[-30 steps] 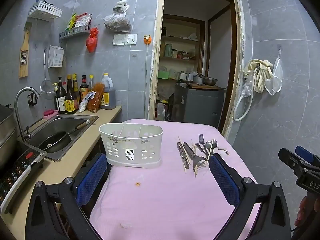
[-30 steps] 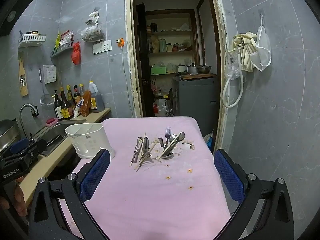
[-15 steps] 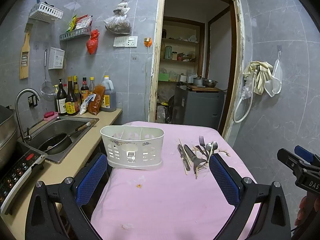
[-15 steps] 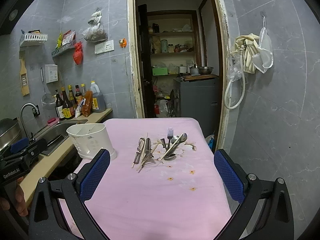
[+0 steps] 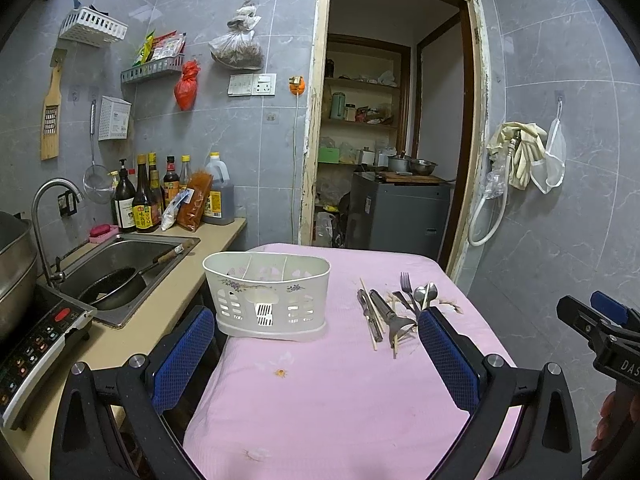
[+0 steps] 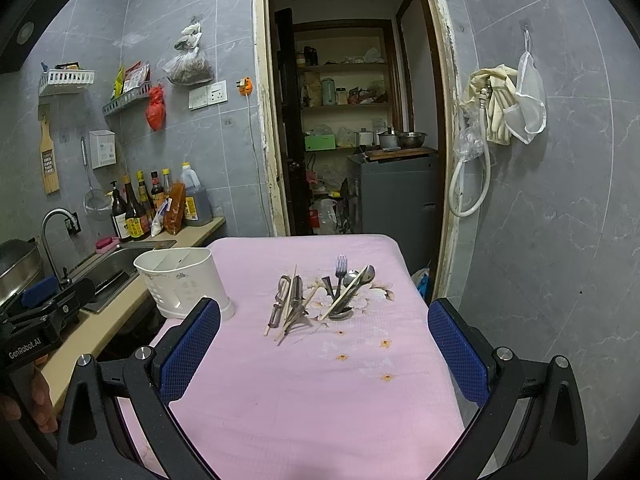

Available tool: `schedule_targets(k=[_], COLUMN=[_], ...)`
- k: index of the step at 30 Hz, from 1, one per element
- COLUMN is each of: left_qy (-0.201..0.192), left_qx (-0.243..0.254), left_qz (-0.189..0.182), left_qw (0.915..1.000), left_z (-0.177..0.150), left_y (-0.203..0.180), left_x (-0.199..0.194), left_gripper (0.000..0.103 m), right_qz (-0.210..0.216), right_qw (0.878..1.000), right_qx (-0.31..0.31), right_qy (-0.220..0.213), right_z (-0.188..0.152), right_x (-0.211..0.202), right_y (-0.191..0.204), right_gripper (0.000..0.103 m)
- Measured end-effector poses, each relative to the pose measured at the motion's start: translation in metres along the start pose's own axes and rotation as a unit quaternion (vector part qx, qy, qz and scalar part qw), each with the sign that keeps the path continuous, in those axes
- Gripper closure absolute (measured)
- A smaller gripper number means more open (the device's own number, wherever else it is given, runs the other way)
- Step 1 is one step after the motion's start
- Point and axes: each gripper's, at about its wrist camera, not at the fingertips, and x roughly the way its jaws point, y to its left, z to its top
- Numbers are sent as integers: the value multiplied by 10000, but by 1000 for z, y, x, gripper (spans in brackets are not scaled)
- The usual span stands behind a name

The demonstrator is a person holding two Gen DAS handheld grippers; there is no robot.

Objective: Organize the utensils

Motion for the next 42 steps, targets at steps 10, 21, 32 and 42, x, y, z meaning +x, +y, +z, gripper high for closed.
schedule_targets(k=[10,21,32,42], left_qy=[-10,-4,-10,-6], left_qx=[7,7,10,5], left_qz=[-3,2,0,1], left_qw=[10000,10000,10000,10000], left_z=[-1,-2,-2,-3], left_y=[1,1,1,0], left_x=[0,-1,-1,0], left_gripper=[0,0,0,0], right_qz=[4,8,13,12], right_qw=[10000,10000,10000,10000], right_qx=[10,17,23,29], right_qy=[-6,3,5,13], right_z=[0,-1,0,0], right_x=[-1,-2,-1,-1], right_y=[1,5,4,5], right_gripper=[1,1,1,1])
